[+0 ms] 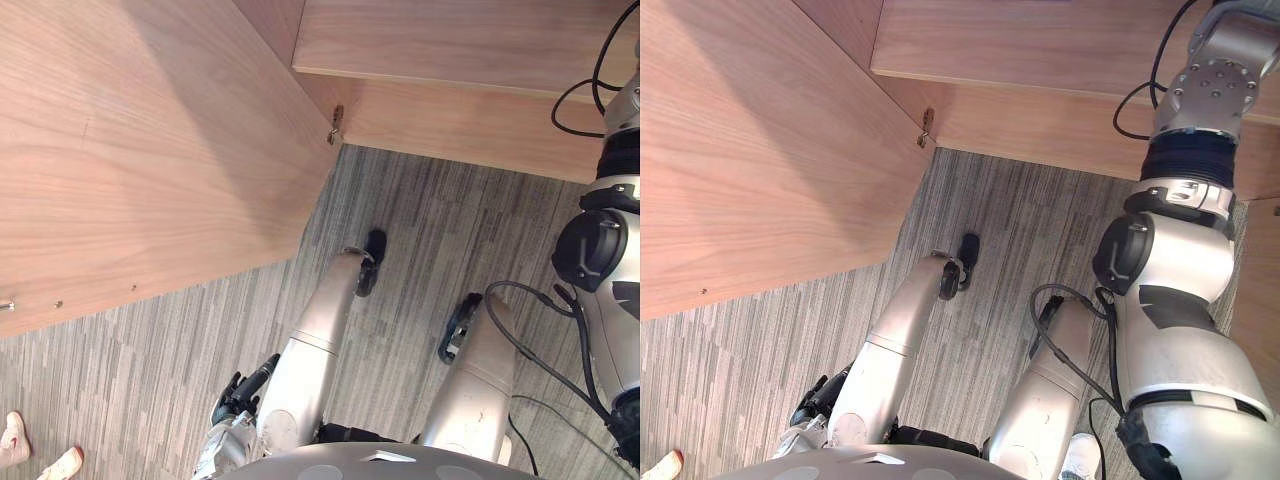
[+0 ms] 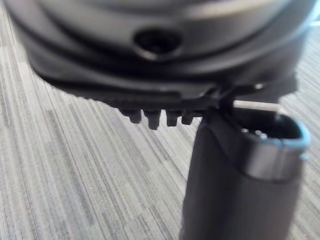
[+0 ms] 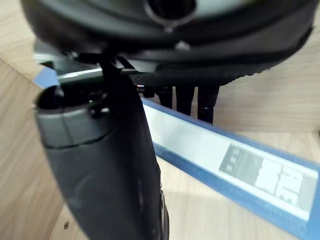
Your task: Walk over to the cabinet, pick up the folder, carry it to the office cabinet, place the folder inside the office cabinet, then close the office cabinet door
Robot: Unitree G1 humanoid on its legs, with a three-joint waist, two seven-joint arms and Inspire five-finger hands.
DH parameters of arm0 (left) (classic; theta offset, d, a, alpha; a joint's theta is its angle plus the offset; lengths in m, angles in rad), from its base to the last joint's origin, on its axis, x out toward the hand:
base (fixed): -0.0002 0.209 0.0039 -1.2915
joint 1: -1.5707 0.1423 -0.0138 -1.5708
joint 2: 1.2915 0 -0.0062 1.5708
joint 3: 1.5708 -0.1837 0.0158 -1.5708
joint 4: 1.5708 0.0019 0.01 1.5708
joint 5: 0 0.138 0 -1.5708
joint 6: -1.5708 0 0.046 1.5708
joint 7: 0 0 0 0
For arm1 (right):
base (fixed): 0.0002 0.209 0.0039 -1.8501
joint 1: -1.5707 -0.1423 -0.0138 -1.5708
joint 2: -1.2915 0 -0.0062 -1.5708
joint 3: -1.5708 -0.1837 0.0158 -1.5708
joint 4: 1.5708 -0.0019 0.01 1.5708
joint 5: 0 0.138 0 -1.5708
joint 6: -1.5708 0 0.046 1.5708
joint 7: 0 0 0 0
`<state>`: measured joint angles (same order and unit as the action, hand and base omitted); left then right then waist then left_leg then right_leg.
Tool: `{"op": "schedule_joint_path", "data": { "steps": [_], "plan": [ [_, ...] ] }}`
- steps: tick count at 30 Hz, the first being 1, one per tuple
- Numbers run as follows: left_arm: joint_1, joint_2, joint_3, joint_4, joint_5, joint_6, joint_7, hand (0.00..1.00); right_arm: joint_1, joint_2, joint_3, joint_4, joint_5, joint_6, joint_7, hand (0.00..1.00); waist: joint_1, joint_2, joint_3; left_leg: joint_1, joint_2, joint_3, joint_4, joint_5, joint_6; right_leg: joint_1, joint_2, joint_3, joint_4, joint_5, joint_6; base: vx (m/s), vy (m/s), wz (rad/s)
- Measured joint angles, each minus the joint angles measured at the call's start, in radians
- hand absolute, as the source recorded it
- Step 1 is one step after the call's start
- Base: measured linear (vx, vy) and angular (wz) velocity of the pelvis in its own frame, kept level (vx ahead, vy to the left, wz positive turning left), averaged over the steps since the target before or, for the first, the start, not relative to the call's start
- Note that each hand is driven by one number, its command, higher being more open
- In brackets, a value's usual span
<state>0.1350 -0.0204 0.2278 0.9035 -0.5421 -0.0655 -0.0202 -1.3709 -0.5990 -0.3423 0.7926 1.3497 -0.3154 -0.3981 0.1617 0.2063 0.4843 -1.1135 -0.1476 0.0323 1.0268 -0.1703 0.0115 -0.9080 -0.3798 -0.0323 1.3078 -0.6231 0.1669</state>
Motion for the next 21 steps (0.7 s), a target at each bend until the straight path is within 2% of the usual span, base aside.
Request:
{"op": "schedule_joint_path", "data": {
  "steps": [12, 15, 16, 21],
  "plan": [
    [0.000, 0.001, 0.000, -0.001, -0.001, 0.000, -0.006, 1.00, 0.040, -0.001, -0.001, 0.003, 0.001, 0.004, 0.026, 1.00, -0.001, 0.001, -0.001, 0.033, 0.001, 0.008, -0.025, 0.006, 0.002, 0.024, -0.001, 0.004, -0.019, 0.002, 0.001, 0.00, 0.001, 0.00],
    [0.001, 0.001, 0.001, 0.001, -0.001, 0.002, -0.007, 1.00, 0.062, -0.001, 0.010, 0.071, -0.002, 0.046, 0.036, 1.00, -0.004, 0.002, -0.002, 0.095, 0.002, 0.012, -0.093, 0.026, 0.006, 0.074, 0.000, -0.002, -0.081, 0.027, -0.002, 0.04, 0.012, -0.08],
    [0.001, 0.001, 0.001, 0.001, -0.001, 0.002, -0.008, 1.00, 0.062, -0.001, 0.016, 0.098, -0.005, 0.068, 0.036, 1.00, -0.007, 0.002, -0.003, 0.115, 0.004, 0.014, -0.120, 0.038, 0.016, 0.090, 0.000, -0.005, -0.107, 0.038, -0.008, 0.06, 0.021, -0.10],
    [0.000, -0.002, 0.017, 0.000, -0.001, 0.003, -0.018, 1.00, 0.071, -0.001, 0.062, 0.171, -0.051, 0.169, 0.046, 1.00, -0.031, 0.002, -0.006, 0.256, 0.019, 0.017, -0.328, 0.111, 0.026, 0.208, 0.019, -0.041, -0.307, 0.129, -0.014, 0.08, 0.047, -0.15]
  ]
}}
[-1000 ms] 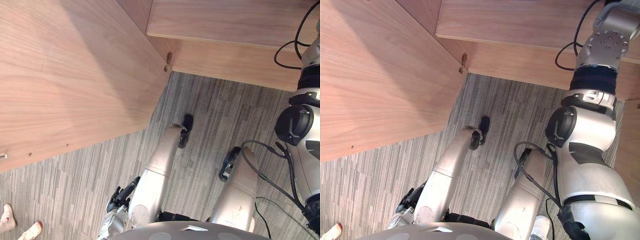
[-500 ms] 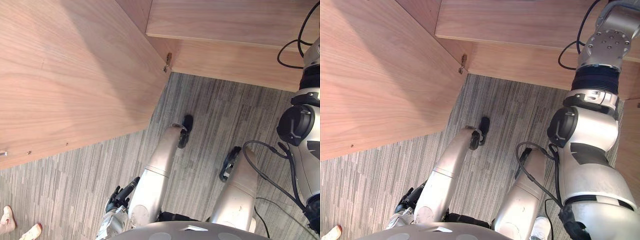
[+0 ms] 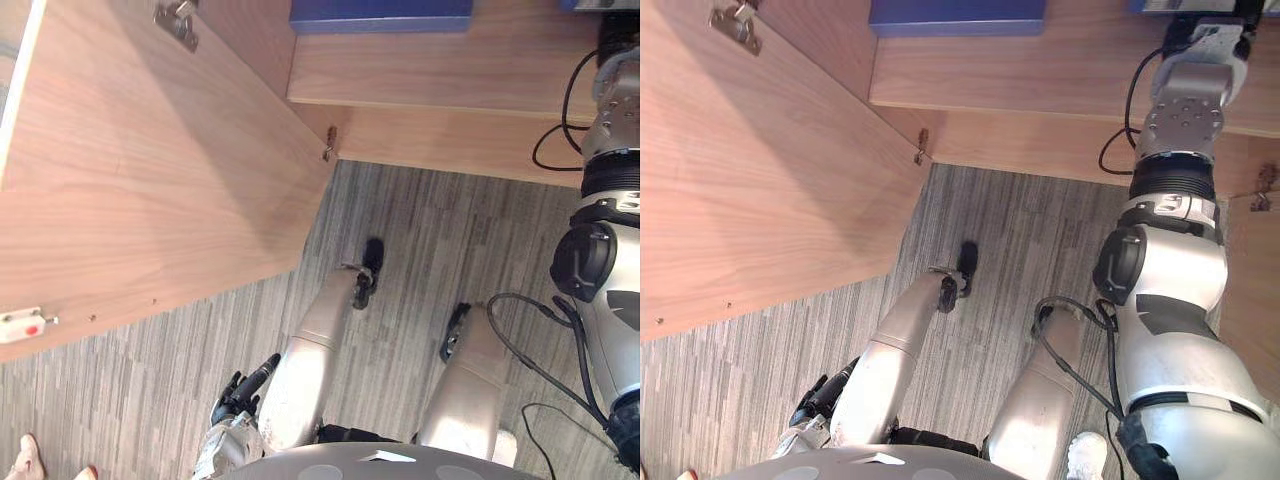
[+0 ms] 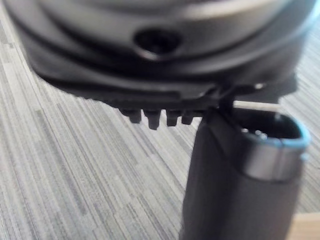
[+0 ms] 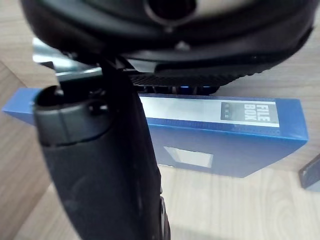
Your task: Walk over to the cabinet, pick up the folder, carry it to the office cabinet, place the folder inside the office cabinet, then close the office cabinet door
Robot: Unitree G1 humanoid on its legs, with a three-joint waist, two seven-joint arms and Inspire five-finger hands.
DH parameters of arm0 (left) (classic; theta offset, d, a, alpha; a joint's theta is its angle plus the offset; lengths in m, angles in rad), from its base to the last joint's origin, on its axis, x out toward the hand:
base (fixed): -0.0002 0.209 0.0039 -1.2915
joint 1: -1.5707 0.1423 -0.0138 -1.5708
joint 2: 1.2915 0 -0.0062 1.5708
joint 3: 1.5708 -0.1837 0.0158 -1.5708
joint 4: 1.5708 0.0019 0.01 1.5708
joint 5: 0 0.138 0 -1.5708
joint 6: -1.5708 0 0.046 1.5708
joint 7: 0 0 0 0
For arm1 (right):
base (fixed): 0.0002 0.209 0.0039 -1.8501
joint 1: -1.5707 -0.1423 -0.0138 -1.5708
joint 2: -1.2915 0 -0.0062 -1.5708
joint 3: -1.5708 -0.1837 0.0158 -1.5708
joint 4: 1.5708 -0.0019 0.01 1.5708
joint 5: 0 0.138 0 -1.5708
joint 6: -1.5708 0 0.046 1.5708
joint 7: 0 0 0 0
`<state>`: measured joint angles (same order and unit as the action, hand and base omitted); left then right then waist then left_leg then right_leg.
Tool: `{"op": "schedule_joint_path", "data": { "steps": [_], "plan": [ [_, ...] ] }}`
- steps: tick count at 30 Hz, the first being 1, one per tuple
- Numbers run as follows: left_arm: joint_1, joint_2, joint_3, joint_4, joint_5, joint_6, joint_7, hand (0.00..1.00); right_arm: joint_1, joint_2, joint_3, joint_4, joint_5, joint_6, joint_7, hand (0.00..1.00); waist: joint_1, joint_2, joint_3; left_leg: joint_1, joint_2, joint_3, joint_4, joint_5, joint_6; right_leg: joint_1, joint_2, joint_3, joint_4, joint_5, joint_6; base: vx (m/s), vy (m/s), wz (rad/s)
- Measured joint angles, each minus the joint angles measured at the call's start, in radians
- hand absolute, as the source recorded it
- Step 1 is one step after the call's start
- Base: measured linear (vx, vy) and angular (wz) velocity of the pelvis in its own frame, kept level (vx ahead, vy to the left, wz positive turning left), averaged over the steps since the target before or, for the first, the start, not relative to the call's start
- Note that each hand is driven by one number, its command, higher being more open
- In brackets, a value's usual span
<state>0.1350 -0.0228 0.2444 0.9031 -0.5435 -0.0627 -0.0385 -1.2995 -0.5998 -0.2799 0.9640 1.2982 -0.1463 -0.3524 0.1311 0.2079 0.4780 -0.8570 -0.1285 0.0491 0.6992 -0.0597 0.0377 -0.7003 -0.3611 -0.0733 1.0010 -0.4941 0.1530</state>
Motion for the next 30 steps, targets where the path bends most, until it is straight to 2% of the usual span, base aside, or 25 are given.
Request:
{"op": "schedule_joint_path", "data": {
  "steps": [5, 8, 10, 16, 22, 23, 24, 27, 30],
  "plan": [
    [0.002, 0.001, 0.028, -0.002, 0.000, 0.000, -0.021, 1.00, 0.097, 0.000, 0.003, 0.044, -0.102, 0.080, 0.038, 1.00, 0.003, -0.005, -0.067, 0.156, 0.009, -0.016, -0.243, 0.088, -0.002, 0.137, 0.018, -0.066, -0.225, 0.091, -0.008, 0.10, 0.045, -0.07],
    [0.023, 0.010, 0.055, -0.020, 0.001, 0.000, -0.039, 1.00, 0.170, 0.007, 0.015, 0.097, -0.192, 0.146, 0.079, 1.00, 0.003, -0.034, -0.103, 0.276, 0.031, -0.021, -0.410, 0.142, -0.012, 0.243, 0.037, -0.123, -0.376, 0.152, -0.014, 0.13, -0.014, -0.21],
    [0.033, 0.023, 0.064, -0.021, 0.001, 0.001, -0.046, 1.00, 0.221, 0.007, 0.006, 0.103, -0.231, 0.165, 0.099, 1.00, 0.000, -0.046, -0.126, 0.322, 0.035, -0.031, -0.471, 0.162, -0.020, 0.286, 0.043, -0.149, -0.424, 0.166, -0.014, 0.12, -0.023, -0.02],
    [0.035, 0.035, 0.134, -0.017, 0.006, 0.003, -0.057, 1.00, 0.342, 0.018, -0.193, 0.106, -0.338, 0.188, 0.136, 1.00, 0.001, -0.066, -0.176, 0.467, 0.042, -0.065, -0.655, 0.226, -0.038, 0.405, 0.057, -0.225, -0.526, 0.188, -0.012, 0.09, -0.037, 0.09],
    [0.040, 0.037, 0.167, -0.016, 0.045, 0.003, -0.067, 1.00, 0.510, 0.079, -0.332, 0.120, -0.472, 0.199, 0.186, 1.00, -0.001, -0.103, -0.242, 0.526, 0.047, -0.111, -0.707, 0.236, -0.046, 0.503, 0.072, -0.311, -0.594, 0.201, -0.012, 0.08, -0.063, 0.20],
    [0.041, 0.037, 0.173, -0.013, 0.051, 0.006, -0.076, 1.00, 0.536, 0.091, -0.346, 0.127, -0.557, 0.211, 0.207, 1.00, 0.001, -0.111, -0.247, 0.541, 0.047, -0.117, -0.709, 0.236, -0.046, 0.528, 0.075, -0.324, -0.606, 0.201, -0.013, 0.02, -0.049, 0.16],
    [0.041, 0.037, 0.174, -0.012, 0.056, 0.006, -0.077, 1.00, 0.539, 0.093, -0.346, 0.128, -0.578, 0.215, 0.214, 1.00, 0.002, -0.111, -0.247, 0.544, 0.047, -0.118, -0.709, 0.236, -0.046, 0.531, 0.075, -0.326, -0.607, 0.201, -0.013, 0.00, -0.053, 0.14],
    [0.046, 0.037, 0.195, -0.009, 0.091, 0.023, -0.097, 1.00, 0.558, 0.095, -0.328, 0.133, -0.783, 0.252, 0.298, 1.00, 0.004, -0.112, -0.262, 0.562, 0.048, -0.132, -0.722, 0.242, -0.054, 0.549, 0.078, -0.337, -0.607, 0.201, -0.013, -0.03, -0.030, 0.07],
    [0.060, 0.041, 0.208, -0.009, 0.127, 0.023, -0.116, 1.00, 0.582, 0.095, -0.289, 0.137, -0.874, 0.269, 0.374, 1.00, 0.006, -0.115, -0.277, 0.569, 0.049, -0.139, -0.722, 0.246, -0.056, 0.559, 0.081, -0.343, -0.608, 0.201, -0.014, -0.06, -0.026, 0.06]
  ]
}}
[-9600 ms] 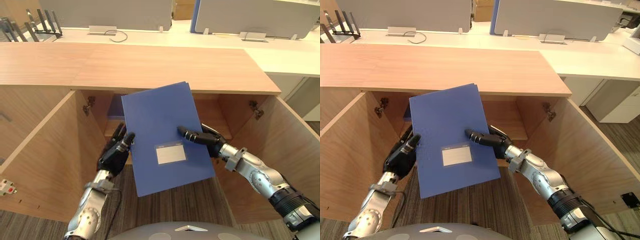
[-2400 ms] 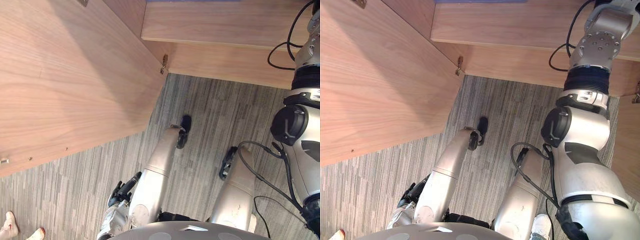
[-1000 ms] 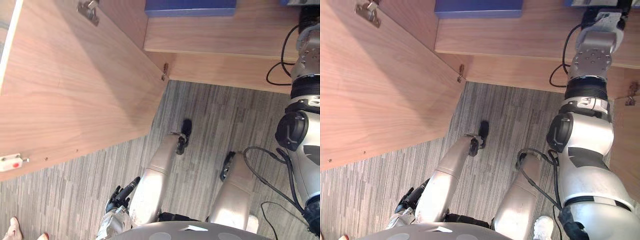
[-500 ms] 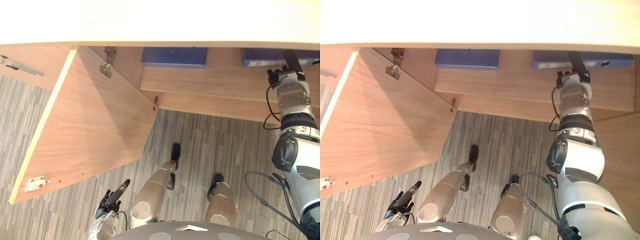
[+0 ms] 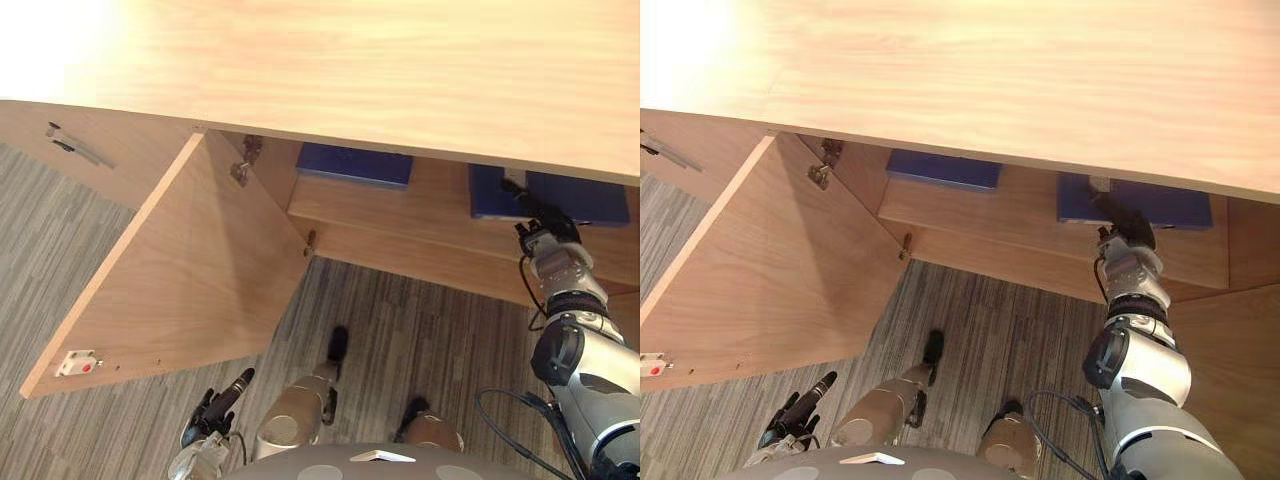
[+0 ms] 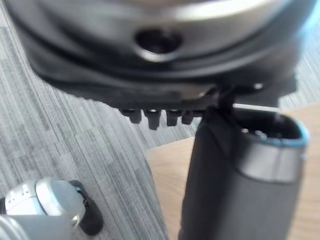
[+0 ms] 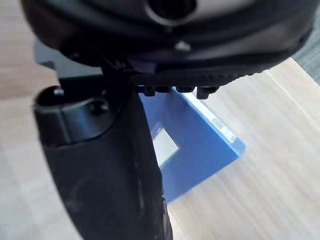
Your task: Walk over to the cabinet, pick up the folder, carry it to the office cabinet, place the folder inside the office cabinet, then close the office cabinet door
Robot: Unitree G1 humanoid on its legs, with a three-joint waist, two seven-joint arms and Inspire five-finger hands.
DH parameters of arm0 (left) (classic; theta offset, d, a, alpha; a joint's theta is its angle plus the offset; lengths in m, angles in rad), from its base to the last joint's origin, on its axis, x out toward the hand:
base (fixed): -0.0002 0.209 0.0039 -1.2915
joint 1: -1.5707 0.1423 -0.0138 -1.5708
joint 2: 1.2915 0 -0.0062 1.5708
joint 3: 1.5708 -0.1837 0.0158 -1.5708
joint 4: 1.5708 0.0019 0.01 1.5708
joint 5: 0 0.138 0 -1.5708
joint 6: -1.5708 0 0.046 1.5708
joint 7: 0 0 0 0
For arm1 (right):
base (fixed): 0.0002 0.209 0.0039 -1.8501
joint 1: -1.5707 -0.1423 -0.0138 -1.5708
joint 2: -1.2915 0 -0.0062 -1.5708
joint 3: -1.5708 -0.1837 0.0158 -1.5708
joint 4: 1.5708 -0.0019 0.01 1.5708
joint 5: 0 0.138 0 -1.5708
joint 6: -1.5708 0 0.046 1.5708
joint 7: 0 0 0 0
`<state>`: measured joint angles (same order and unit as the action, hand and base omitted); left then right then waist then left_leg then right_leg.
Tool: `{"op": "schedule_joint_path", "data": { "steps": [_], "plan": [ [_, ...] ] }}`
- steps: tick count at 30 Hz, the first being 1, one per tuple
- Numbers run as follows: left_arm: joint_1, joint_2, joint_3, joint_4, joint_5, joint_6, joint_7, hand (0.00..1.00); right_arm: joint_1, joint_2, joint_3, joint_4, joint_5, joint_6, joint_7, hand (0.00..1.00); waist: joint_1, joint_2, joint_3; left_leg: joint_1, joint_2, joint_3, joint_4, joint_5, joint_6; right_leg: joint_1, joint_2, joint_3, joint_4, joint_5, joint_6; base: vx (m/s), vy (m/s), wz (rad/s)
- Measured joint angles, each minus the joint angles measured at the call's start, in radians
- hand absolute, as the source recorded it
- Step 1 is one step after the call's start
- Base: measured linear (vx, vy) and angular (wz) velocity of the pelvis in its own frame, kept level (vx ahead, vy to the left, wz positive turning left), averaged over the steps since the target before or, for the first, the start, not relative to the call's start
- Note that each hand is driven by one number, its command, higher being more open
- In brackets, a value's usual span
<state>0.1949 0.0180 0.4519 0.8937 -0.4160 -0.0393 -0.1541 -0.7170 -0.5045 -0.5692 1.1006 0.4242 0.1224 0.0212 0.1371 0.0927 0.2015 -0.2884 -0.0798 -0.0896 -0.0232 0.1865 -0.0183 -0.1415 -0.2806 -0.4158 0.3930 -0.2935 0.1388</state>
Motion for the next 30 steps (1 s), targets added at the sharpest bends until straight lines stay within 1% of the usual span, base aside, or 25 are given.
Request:
{"op": "schedule_joint_path", "data": {
  "steps": [3, 4, 7, 11, 13, 15, 16, 18, 20, 21, 22, 25, 28, 29, 30],
  "plan": [
    [0.010, 0.001, 0.005, 0.002, 0.025, 0.001, -0.014, 1.00, 0.016, 0.004, 0.042, 0.004, -0.025, 0.002, 0.052, 1.00, 0.001, -0.001, -0.013, 0.004, 0.003, 0.000, -0.007, 0.010, 0.001, 0.001, 0.004, 0.001, -0.006, -0.002, -0.004, -0.08, -0.021, -0.01],
    [0.013, 0.001, 0.014, 0.010, 0.038, 0.002, -0.023, 1.00, 0.033, 0.013, 0.074, 0.004, -0.024, 0.002, 0.074, 1.00, 0.003, -0.003, -0.022, 0.019, 0.007, 0.001, -0.029, 0.022, -0.001, 0.001, 0.005, 0.004, -0.003, -0.002, -0.005, -0.06, -0.027, -0.04],
    [0.020, 0.003, 0.018, 0.021, 0.044, 0.007, -0.025, 1.00, 0.044, 0.053, 0.115, 0.005, -0.018, 0.003, 0.108, 1.00, 0.003, -0.014, -0.038, 0.021, 0.014, 0.015, -0.038, 0.026, 0.001, -0.012, 0.009, 0.020, 0.003, 0.000, -0.010, -0.07, -0.036, -0.14],
    [0.020, 0.022, 0.018, 0.021, 0.051, 0.021, -0.035, 1.00, 0.054, 0.076, 0.151, 0.005, -0.018, 0.009, 0.147, 1.00, 0.004, -0.026, -0.044, 0.021, 0.021, 0.023, -0.037, 0.027, 0.000, -0.015, 0.018, 0.032, 0.000, 0.006, -0.014, -0.04, -0.042, -0.09],
    [0.020, 0.029, 0.019, 0.020, 0.064, 0.021, -0.037, 1.00, 0.054, 0.078, 0.156, 0.005, -0.020, 0.012, 0.156, 1.00, 0.004, -0.028, -0.045, 0.021, 0.023, 0.023, -0.037, 0.028, -0.001, -0.015, 0.020, 0.032, -0.001, 0.006, -0.015, -0.02, -0.044, -0.01],
    [0.020, 0.034, 0.031, 0.020, 0.070, 0.022, -0.040, 1.00, 0.052, 0.077, 0.189, 0.005, -0.035, 0.020, 0.173, 1.00, 0.004, -0.030, -0.047, 0.021, 0.024, 0.022, -0.037, 0.029, -0.002, -0.015, 0.021, 0.032, -0.002, 0.007, -0.016, -0.02, -0.048, 0.00],
    [0.020, 0.034, 0.034, 0.020, 0.070, 0.022, -0.041, 1.00, 0.050, 0.077, 0.195, 0.005, -0.051, 0.021, 0.177, 1.00, 0.004, -0.030, -0.047, 0.021, 0.024, 0.022, -0.037, 0.029, -0.002, -0.015, 0.022, 0.032, -0.002, 0.007, -0.016, -0.02, -0.045, -0.01],
    [0.022, 0.035, 0.034, 0.020, 0.071, 0.023, -0.041, 1.00, 0.030, 0.072, 0.239, 0.004, -0.155, 0.023, 0.185, 1.00, 0.003, -0.030, -0.047, 0.019, 0.025, 0.022, -0.037, 0.029, -0.002, -0.016, 0.023, 0.032, -0.004, 0.008, -0.017, -0.02, -0.043, -0.01],
    [0.022, 0.034, 0.034, 0.020, 0.071, 0.023, -0.041, 1.00, 0.015, 0.072, 0.269, -0.007, -0.260, 0.021, 0.172, 1.00, 0.002, -0.030, -0.047, 0.018, 0.026, 0.023, -0.037, 0.029, -0.002, -0.016, 0.024, 0.033, -0.007, 0.010, -0.018, -0.01, -0.037, -0.02],
    [0.022, 0.034, 0.033, 0.020, 0.071, 0.022, -0.036, 1.00, 0.005, 0.072, 0.300, -0.033, -0.361, 0.018, 0.133, 1.00, 0.000, -0.030, -0.047, 0.014, 0.028, 0.025, -0.035, 0.029, -0.002, -0.019, 0.028, 0.035, -0.012, 0.013, -0.020, -0.02, -0.038, -0.04],
    [0.022, 0.034, 0.033, 0.019, 0.070, 0.021, -0.032, 1.00, 0.005, 0.072, 0.312, -0.059, -0.411, 0.015, 0.106, 1.00, 0.000, -0.030, -0.047, 0.009, 0.029, 0.025, -0.034, 0.029, -0.002, -0.025, 0.028, 0.036, -0.011, 0.014, -0.020, -0.02, -0.038, -0.04],
    [0.022, 0.035, 0.031, 0.019, 0.068, 0.016, -0.004, 1.00, -0.008, 0.063, 0.319, -0.126, -0.457, -0.008, 0.023, 1.00, 0.000, -0.028, -0.046, -0.016, 0.035, 0.029, -0.032, 0.030, -0.002, -0.053, 0.034, 0.043, -0.009, 0.017, -0.023, -0.02, -0.043, -0.07],
    [0.022, 0.035, 0.026, 0.014, 0.064, 0.007, 0.013, 1.00, -0.021, 0.033, 0.347, -0.137, -0.508, -0.018, -0.011, 1.00, 0.000, -0.025, -0.044, -0.016, 0.037, 0.030, -0.031, 0.030, -0.002, -0.053, 0.036, 0.045, -0.009, 0.017, -0.024, -0.01, -0.047, -0.02],
    [0.023, 0.035, 0.015, 0.011, 0.064, -0.003, 0.018, 1.00, -0.029, 0.028, 0.353, -0.144, -0.566, -0.022, -0.020, 1.00, 0.000, -0.020, -0.041, -0.016, 0.038, 0.031, -0.031, 0.029, -0.003, -0.056, 0.038, 0.049, -0.008, 0.016, -0.025, -0.01, -0.052, -0.05],
    [0.023, 0.035, 0.010, 0.007, 0.064, -0.005, 0.019, 1.00, -0.029, 0.026, 0.360, -0.154, -0.590, -0.022, -0.027, 1.00, 0.000, -0.017, -0.040, -0.016, 0.039, 0.031, -0.031, 0.029, -0.003, -0.058, 0.038, 0.051, -0.007, 0.016, -0.025, -0.03, -0.059, -0.11]
  ]
}}
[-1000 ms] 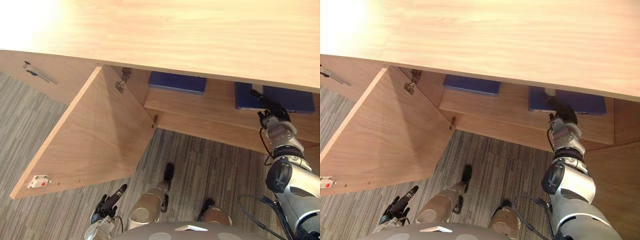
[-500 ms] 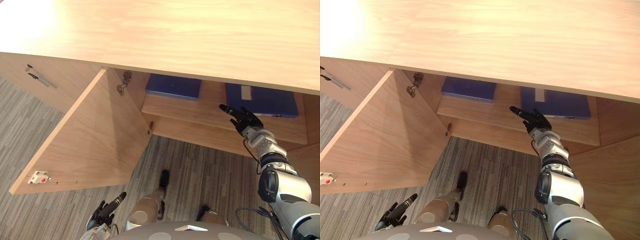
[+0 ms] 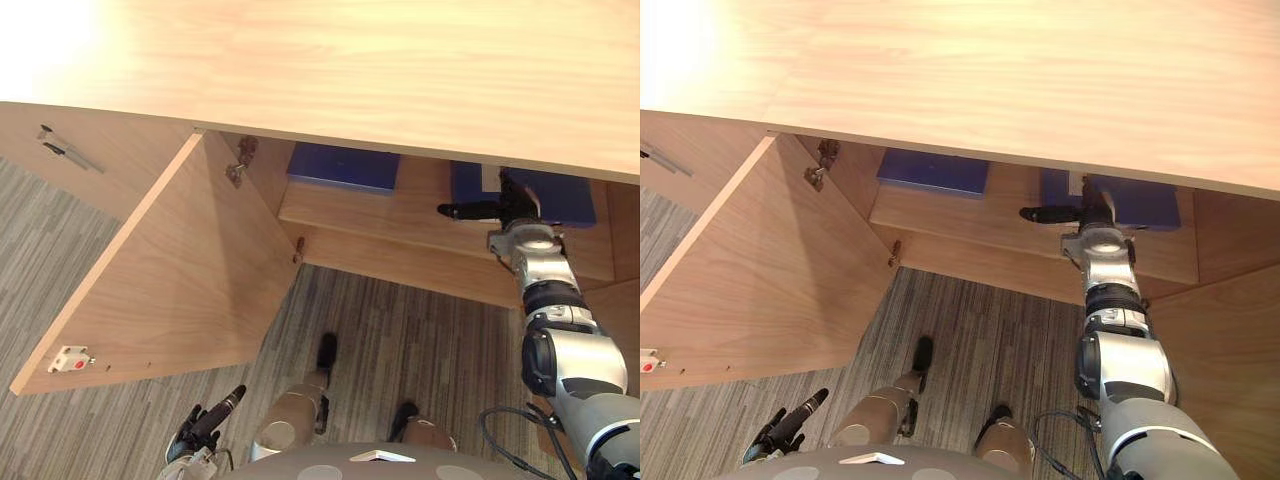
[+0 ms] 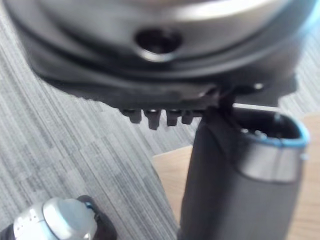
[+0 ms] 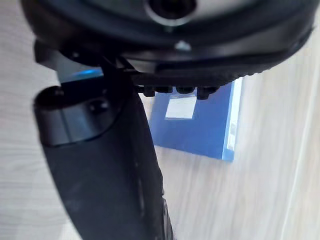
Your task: Walk over to the cabinet, pick up the folder, carry it to the office cabinet, place the folder inside the office cabinet, then close the office cabinet door
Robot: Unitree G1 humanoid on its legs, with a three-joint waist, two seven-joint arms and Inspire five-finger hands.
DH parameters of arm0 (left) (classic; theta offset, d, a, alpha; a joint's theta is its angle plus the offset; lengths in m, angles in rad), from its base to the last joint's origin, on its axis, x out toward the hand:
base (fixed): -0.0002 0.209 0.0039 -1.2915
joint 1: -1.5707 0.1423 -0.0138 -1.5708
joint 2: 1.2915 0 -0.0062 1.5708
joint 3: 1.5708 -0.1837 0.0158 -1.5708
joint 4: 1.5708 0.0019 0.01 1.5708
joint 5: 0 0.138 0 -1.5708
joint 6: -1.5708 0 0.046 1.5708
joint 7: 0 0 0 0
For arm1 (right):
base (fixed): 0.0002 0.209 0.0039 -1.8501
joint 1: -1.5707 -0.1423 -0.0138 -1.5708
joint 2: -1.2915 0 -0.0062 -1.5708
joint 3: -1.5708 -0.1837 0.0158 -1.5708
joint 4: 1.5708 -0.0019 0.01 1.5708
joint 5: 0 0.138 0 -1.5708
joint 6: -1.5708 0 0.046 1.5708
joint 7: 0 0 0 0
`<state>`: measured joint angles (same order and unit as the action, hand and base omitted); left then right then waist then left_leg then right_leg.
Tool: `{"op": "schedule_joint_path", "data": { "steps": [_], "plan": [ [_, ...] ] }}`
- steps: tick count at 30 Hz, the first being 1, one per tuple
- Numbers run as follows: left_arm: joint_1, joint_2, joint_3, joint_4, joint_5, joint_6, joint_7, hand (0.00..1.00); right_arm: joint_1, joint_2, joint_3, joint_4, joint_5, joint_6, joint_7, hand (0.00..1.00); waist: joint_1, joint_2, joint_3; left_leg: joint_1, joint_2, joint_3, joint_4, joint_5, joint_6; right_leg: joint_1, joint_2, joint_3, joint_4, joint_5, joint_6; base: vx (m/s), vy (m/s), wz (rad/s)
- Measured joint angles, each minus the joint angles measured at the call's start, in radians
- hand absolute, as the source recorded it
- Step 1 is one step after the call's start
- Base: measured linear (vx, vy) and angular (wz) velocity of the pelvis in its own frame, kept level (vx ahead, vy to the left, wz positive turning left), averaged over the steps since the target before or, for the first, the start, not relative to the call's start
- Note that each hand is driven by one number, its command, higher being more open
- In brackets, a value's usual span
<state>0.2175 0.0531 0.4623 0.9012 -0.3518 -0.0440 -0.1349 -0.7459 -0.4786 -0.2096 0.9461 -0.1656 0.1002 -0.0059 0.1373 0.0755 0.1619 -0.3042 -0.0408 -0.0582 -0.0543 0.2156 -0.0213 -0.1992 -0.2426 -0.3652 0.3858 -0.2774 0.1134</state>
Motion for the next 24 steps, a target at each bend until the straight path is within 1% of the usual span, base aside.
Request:
{"op": "schedule_joint_path", "data": {
  "steps": [1, 2, 4, 8, 10, 11, 13, 17, 19, 20, 21, 22, 23, 24],
  "plan": [
    [0.000, 0.000, -0.009, -0.008, 0.000, -0.001, 0.002, 1.00, 0.000, -0.001, 0.031, -0.025, -0.089, -0.006, -0.012, 1.00, -0.001, 0.007, 0.004, 0.000, 0.001, 0.003, 0.000, -0.001, 0.000, -0.006, 0.001, 0.007, 0.004, -0.001, -0.002, -0.02, -0.047, -0.11],
    [0.000, 0.000, -0.012, -0.010, 0.000, -0.003, 0.002, 1.00, 0.000, -0.001, 0.043, -0.031, -0.124, -0.008, -0.012, 1.00, -0.002, 0.009, 0.005, 0.000, 0.002, 0.005, 0.000, -0.001, -0.001, -0.008, 0.001, 0.009, 0.005, -0.001, -0.002, -0.02, -0.053, -0.13],
    [-0.001, -0.002, -0.024, -0.013, 0.000, -0.016, 0.002, 1.00, 0.000, -0.002, 0.094, -0.042, -0.258, -0.008, -0.011, 1.00, -0.006, 0.020, 0.014, 0.000, 0.003, 0.009, 0.000, -0.002, -0.002, -0.011, 0.002, 0.015, 0.004, -0.001, -0.002, -0.01, -0.041, -0.08],
    [-0.002, -0.006, -0.025, -0.019, 0.000, -0.021, 0.005, 1.00, 0.006, -0.001, 0.165, -0.042, -0.370, -0.009, -0.009, 1.00, -0.002, 0.018, 0.027, -0.003, 0.008, 0.023, -0.002, -0.006, -0.005, -0.025, 0.007, 0.032, 0.003, -0.001, -0.003, -0.01, -0.040, -0.10],
    [-0.003, -0.010, -0.025, -0.019, 0.000, -0.022, 0.018, 1.00, 0.010, -0.001, 0.203, -0.045, -0.390, -0.011, -0.008, 1.00, -0.002, 0.015, 0.029, -0.003, 0.015, 0.031, -0.001, -0.010, -0.004, -0.027, 0.016, 0.042, -0.011, 0.005, -0.005, 0.01, -0.051, -0.21],
    [-0.006, -0.016, -0.024, -0.018, 0.000, -0.023, 0.029, 1.00, 0.036, -0.001, 0.231, -0.086, -0.417, -0.022, -0.008, 1.00, -0.002, 0.005, 0.038, -0.003, 0.021, 0.047, 0.011, -0.023, -0.010, -0.025, 0.022, 0.052, -0.025, 0.014, -0.006, 0.01, -0.042, -0.27],
    [-0.009, -0.022, -0.024, -0.013, 0.000, -0.022, 0.033, 1.00, 0.055, -0.001, 0.251, -0.110, -0.417, -0.031, -0.008, 1.00, -0.003, -0.005, 0.047, -0.003, 0.022, 0.064, 0.036, -0.043, -0.008, -0.023, 0.023, 0.073, -0.028, 0.017, -0.003, 0.01, -0.025, -0.33],
    [-0.019, -0.056, -0.026, 0.005, 0.001, -0.024, 0.039, 1.00, 0.110, -0.001, 0.275, -0.129, -0.416, -0.048, -0.008, 1.00, -0.009, -0.025, 0.059, -0.002, 0.035, 0.121, 0.107, -0.107, -0.001, 0.015, 0.039, 0.130, -0.095, 0.067, 0.011, 0.04, 0.016, -0.48],
    [-0.023, -0.057, -0.041, 0.034, 0.012, -0.026, 0.039, 1.00, 0.138, -0.002, 0.275, -0.129, -0.416, -0.048, -0.008, 1.00, -0.032, -0.040, 0.060, 0.000, 0.032, 0.149, 0.140, -0.135, 0.012, 0.024, 0.036, 0.159, -0.117, 0.093, 0.026, 0.02, 0.059, -0.37],
    [-0.023, -0.057, -0.044, 0.039, 0.016, -0.026, 0.040, 1.00, 0.147, -0.006, 0.274, -0.128, -0.416, -0.048, -0.009, 1.00, -0.036, -0.042, 0.061, 0.005, 0.030, 0.152, 0.141, -0.139, 0.016, 0.029, 0.035, 0.165, -0.123, 0.101, 0.030, 0.02, 0.079, -0.26],
    [-0.030, -0.056, -0.046, 0.052, 0.037, -0.028, 0.040, 1.00, 0.178, -0.025, 0.273, -0.120, -0.416, -0.048, -0.009, 1.00, -0.037, -0.048, 0.061, 0.023, 0.018, 0.160, 0.141, -0.149, 0.023, 0.042, 0.025, 0.178, -0.121, 0.109, 0.042, 0.03, 0.090, -0.11],
    [-0.032, -0.056, -0.046, 0.058, 0.046, -0.028, 0.040, 1.00, 0.192, -0.033, 0.270, -0.115, -0.416, -0.048, -0.009, 1.00, -0.038, -0.050, 0.062, 0.035, 0.011, 0.161, 0.140, -0.153, 0.027, 0.049, 0.016, 0.179, -0.113, 0.109, 0.043, 0.03, 0.136, -0.07],
    [-0.033, -0.056, -0.055, 0.072, 0.050, -0.028, 0.039, 1.00, 0.218, -0.045, 0.261, -0.105, -0.416, -0.048, -0.009, 1.00, -0.038, -0.049, 0.061, 0.060, -0.002, 0.160, 0.140, -0.170, 0.034, 0.046, -0.004, 0.185, -0.058, 0.109, 0.043, 0.03, 0.119, 0.02],
    [-0.032, -0.055, -0.056, 0.077, 0.050, -0.028, 0.039, 1.00, 0.230, -0.048, 0.256, -0.104, -0.416, -0.047, -0.009, 1.00, -0.040, -0.048, 0.061, 0.076, -0.008, 0.160, 0.137, -0.181, 0.039, 0.041, -0.010, 0.193, -0.017, 0.109, 0.043, 0.03, 0.159, 0.04]
  ]
}}
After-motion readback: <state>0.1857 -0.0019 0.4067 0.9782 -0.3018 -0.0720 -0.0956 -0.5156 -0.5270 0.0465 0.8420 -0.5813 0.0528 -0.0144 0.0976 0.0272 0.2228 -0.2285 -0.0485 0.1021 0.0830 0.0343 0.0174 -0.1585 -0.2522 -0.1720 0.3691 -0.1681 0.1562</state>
